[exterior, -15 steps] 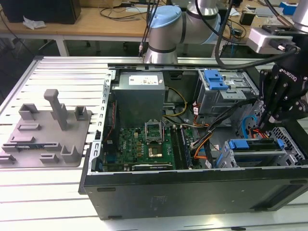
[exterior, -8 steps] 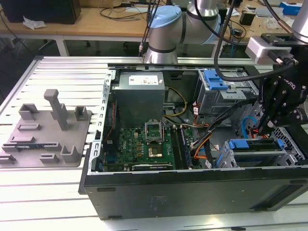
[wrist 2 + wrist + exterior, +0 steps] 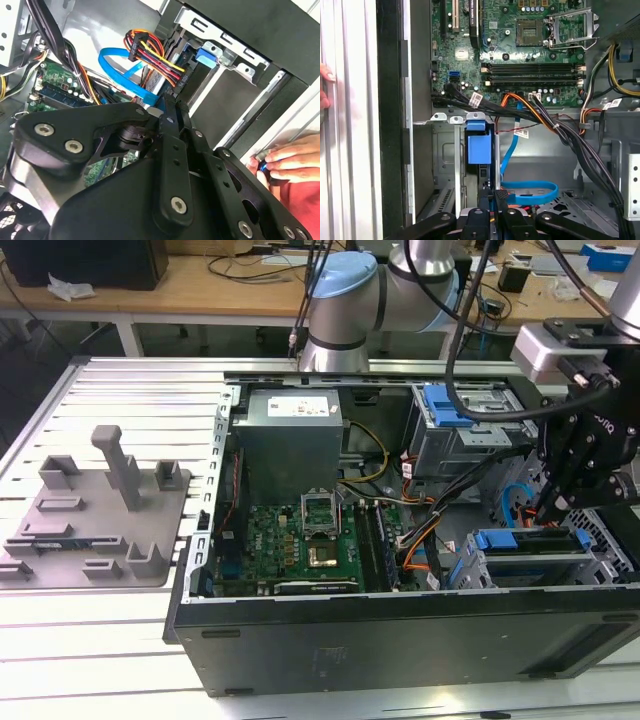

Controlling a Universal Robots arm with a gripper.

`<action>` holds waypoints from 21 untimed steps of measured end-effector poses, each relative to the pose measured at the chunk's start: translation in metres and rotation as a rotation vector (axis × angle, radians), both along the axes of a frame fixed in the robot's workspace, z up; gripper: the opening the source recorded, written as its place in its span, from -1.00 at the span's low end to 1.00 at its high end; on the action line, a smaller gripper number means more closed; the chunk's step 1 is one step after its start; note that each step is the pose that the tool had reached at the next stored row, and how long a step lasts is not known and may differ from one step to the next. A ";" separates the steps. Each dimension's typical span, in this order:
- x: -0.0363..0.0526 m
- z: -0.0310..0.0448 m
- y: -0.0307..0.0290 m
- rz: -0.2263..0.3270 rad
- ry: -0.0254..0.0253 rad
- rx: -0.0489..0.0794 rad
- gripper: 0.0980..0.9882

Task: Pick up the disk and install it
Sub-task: 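Insert the second disk wire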

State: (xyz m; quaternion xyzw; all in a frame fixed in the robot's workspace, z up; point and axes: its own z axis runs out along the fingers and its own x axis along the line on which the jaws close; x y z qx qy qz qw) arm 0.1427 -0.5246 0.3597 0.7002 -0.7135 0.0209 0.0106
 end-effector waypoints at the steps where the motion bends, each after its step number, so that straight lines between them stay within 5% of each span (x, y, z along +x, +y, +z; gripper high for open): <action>1: -0.0001 -0.0006 -0.0007 0.000 -0.0004 0.002 -0.86; 21: -0.0003 -0.0060 -0.0058 0.000 -0.0024 0.014 -0.86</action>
